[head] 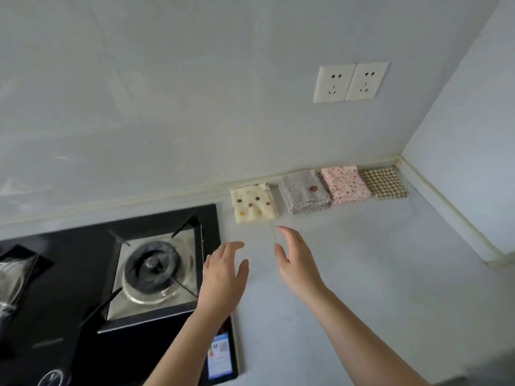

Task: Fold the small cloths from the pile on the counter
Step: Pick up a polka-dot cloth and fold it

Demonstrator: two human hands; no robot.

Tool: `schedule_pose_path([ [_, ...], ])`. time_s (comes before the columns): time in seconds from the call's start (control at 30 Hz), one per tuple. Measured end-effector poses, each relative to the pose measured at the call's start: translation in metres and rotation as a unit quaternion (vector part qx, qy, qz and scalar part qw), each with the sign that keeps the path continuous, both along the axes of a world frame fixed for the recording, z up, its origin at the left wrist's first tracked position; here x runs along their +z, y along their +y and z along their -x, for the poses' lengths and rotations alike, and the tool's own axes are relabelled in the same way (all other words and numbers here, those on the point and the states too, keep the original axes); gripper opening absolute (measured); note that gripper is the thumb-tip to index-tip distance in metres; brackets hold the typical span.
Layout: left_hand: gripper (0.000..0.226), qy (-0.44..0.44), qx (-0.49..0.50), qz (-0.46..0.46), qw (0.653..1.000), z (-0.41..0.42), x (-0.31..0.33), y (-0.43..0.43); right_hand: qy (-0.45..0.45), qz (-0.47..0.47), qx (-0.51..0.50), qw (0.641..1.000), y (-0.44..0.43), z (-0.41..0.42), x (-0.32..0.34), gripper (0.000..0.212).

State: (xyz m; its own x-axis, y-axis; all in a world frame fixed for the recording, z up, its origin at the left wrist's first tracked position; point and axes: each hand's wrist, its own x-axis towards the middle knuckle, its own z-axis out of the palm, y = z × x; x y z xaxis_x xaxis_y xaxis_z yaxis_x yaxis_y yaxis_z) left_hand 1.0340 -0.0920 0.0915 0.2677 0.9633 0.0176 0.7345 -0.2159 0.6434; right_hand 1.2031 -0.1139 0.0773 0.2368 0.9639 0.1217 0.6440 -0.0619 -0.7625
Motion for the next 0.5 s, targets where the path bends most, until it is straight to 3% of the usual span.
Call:
schedule_pose_path([
  [0.23, 0.027, -0.081, 0.055, -0.016, 0.995, 0.165, 0.033, -0.104, 0.013, 0.023, 0.076, 0.997, -0.085, 0.154, 0.023, 0.035],
  [0.5, 0.027, -0.14, 0.158, -0.029, 0.977, 0.282, 0.038, -0.126, 0.042, 0.033, 0.134, 0.99, -0.083, 0.274, 0.05, 0.038],
])
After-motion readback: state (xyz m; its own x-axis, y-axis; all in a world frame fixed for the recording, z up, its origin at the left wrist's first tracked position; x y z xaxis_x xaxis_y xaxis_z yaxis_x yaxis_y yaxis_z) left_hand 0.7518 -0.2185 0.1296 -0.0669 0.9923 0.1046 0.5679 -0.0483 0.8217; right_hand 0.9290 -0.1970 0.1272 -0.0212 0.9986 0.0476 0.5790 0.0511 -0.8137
